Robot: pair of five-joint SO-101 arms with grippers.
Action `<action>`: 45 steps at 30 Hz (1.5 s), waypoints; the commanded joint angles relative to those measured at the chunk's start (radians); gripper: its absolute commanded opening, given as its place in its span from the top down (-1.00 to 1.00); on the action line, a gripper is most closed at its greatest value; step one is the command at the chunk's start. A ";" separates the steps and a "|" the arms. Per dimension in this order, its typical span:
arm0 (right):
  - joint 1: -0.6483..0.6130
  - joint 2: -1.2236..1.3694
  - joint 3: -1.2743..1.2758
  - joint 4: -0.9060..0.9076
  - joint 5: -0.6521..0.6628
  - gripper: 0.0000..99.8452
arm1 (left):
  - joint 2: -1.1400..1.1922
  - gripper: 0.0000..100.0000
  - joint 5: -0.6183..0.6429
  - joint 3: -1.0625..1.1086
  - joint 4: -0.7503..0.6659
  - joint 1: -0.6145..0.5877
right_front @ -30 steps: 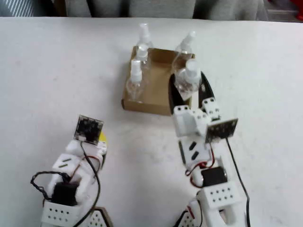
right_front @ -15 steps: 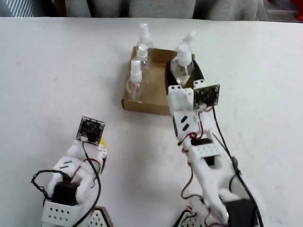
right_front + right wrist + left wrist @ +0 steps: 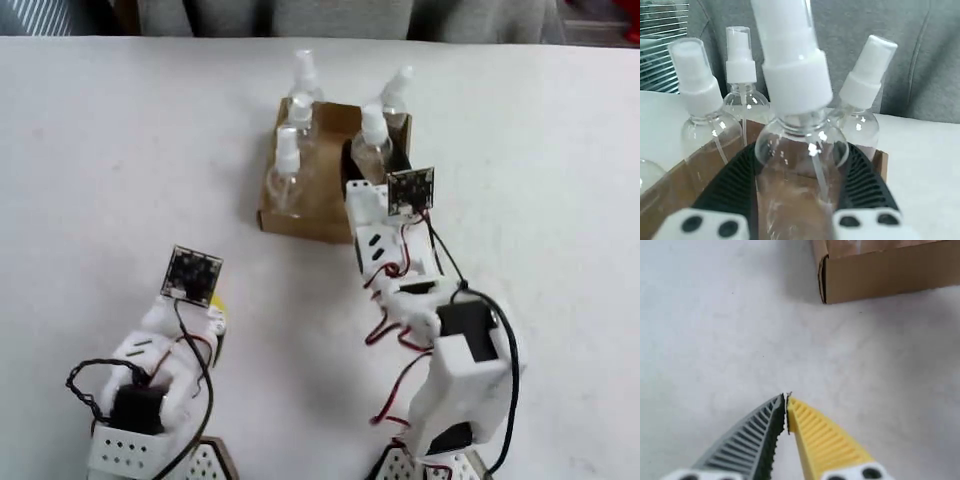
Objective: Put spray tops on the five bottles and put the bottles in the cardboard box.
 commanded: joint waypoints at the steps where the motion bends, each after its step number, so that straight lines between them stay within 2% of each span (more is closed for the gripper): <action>1: 0.015 0.053 -0.075 -0.036 -0.002 0.97 | -0.012 0.95 -0.009 -0.003 0.000 -0.004; 16: 0.015 0.071 -0.083 -0.025 0.002 0.96 | -0.012 0.95 -0.009 -0.003 0.002 -0.005; 23: 0.021 0.071 -0.120 0.096 0.002 0.96 | -0.010 0.95 -0.009 -0.003 0.002 -0.005; 40: 0.016 0.094 -0.135 0.148 0.005 0.96 | -0.010 0.95 -0.009 -0.002 0.002 -0.005; 45: -0.007 0.134 -0.141 0.143 0.120 0.96 | -0.010 0.95 -0.009 -0.002 0.002 -0.005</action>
